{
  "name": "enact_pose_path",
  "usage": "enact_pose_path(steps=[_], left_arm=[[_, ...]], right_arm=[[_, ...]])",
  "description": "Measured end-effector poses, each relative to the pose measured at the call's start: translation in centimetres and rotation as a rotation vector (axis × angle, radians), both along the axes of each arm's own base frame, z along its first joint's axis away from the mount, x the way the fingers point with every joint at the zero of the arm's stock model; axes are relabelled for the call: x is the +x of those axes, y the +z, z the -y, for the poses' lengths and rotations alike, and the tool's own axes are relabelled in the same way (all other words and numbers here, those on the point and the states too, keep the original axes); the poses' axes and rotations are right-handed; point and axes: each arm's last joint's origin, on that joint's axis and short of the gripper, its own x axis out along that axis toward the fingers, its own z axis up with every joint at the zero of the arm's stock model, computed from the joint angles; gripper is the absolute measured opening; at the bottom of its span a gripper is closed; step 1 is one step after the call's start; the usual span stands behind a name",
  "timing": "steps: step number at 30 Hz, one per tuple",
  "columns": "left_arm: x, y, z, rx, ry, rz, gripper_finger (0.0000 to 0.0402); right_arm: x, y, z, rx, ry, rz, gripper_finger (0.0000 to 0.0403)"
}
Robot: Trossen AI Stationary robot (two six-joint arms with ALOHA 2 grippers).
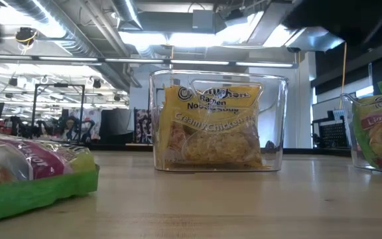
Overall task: Sort Maruchan noodles
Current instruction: Put the green noodle pack into the bottom transparent bin
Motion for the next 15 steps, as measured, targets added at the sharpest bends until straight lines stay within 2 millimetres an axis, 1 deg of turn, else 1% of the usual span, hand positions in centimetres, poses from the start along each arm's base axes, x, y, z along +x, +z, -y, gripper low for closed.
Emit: enact_pose_path(steps=[2,5,8,10,13,15], left_arm=[[-0.6,-0.1,-0.1,0.029,0.084,-0.031,0.0152],[-0.9,-0.4,-0.8,0.058,0.314,-0.047,0.0152],[-1.3,-0.5,-1.0,0.035,0.516,-0.028,0.0152],[-1.4,-0.4,-0.9,0.016,0.625,0.032,0.0152],[-1.5,-0.6,-1.1,0.014,0.689,0.078,0.0152],[-1.5,-1.6,-1.3,0.029,0.696,0.043,0.0153]], right_arm=[[0.5,-0.8,0.3,0.012,-0.06,-0.018,0.0304],[1.3,-1.8,0.9,0.044,-0.124,-0.048,0.03],[1.9,-2.6,1.3,0.069,-0.17,-0.064,0.0297],[2.2,-3.0,1.5,0.072,-0.189,-0.066,0.0296],[2.4,-3.1,1.6,0.079,-0.194,-0.056,0.0296],[2.5,-3.1,1.6,0.074,-0.199,-0.046,0.0296]])
